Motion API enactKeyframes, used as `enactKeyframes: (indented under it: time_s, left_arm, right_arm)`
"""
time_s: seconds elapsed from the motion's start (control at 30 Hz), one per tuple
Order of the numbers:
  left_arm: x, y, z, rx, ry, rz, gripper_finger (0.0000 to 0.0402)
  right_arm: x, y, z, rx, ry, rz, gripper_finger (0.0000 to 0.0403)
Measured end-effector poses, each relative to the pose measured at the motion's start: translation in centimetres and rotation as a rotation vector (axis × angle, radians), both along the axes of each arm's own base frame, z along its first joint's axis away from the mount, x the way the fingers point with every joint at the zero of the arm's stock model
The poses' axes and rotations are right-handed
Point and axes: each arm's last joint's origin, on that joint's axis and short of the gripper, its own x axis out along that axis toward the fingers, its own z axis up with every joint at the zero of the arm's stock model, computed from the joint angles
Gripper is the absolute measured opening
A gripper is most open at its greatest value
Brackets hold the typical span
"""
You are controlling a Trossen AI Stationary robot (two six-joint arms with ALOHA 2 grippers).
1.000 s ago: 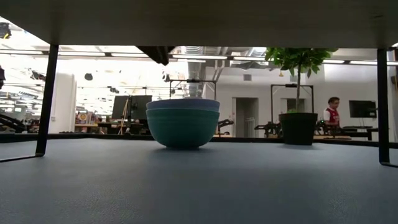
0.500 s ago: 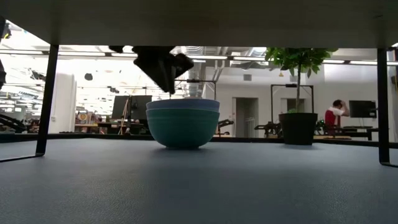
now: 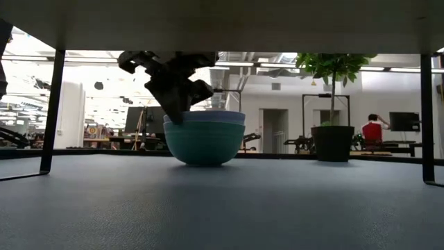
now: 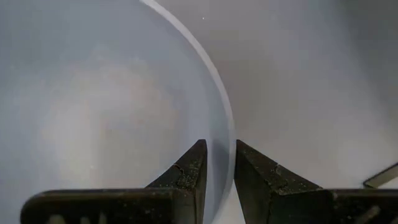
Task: Place and stack bowls onto a shelf
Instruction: Stack the blue bowl on top of the red bowl on the shelf
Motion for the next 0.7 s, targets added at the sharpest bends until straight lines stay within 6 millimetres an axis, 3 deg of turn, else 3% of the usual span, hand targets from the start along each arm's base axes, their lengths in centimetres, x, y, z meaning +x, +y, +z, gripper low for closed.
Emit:
enactKeyframes:
  time_s: [0.17,0.33,0.53,0.7]
  left_arm:
    - [0.0,0.0,0.1,0.000,-0.002,0.006,0.0050]
    - [0.0,-0.1,0.4,-0.031,-0.001,0.020,0.0009]
    - [-0.1,-0.2,0.7,-0.053,-0.008,0.047,0.0003]
    - [-0.5,-0.4,2.2,-0.075,-0.048,0.106,0.0001]
  right_arm:
    - [0.0,0.0,0.0,-0.001,0.003,0.000,0.0191]
    - [0.0,0.0,0.0,-0.003,0.005,0.001,0.0191]
    - [-0.1,0.0,-0.1,-0.005,0.013,0.001,0.0191]
    - [-0.1,0.0,-0.1,-0.005,0.013,0.001,0.0191]
